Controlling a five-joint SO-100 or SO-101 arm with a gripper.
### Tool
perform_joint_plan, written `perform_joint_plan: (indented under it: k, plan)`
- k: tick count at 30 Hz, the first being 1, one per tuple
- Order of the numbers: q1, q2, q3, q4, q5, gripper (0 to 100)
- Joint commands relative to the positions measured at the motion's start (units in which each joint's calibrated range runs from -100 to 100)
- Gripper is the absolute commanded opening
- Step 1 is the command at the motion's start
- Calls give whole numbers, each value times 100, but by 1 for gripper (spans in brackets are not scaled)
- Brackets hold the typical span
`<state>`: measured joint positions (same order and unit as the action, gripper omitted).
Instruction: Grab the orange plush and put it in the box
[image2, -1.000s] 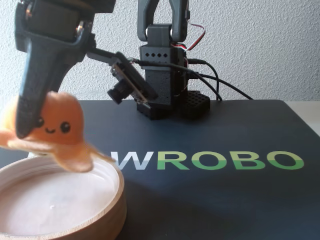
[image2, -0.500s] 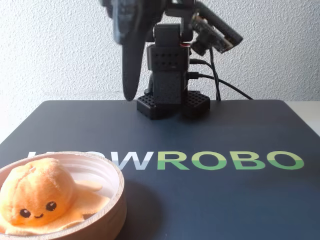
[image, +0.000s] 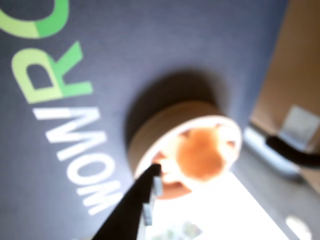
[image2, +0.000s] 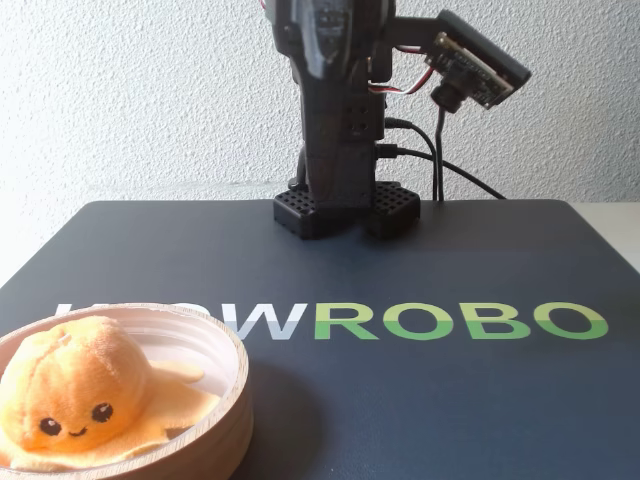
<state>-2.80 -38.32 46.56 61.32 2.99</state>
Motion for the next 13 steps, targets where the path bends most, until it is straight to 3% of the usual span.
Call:
perform_joint_plan:
  k: [1,13]
  plan:
    - [22,-156,-33,-73,-13,52]
    - [-344,-240,412,-178,-18,52]
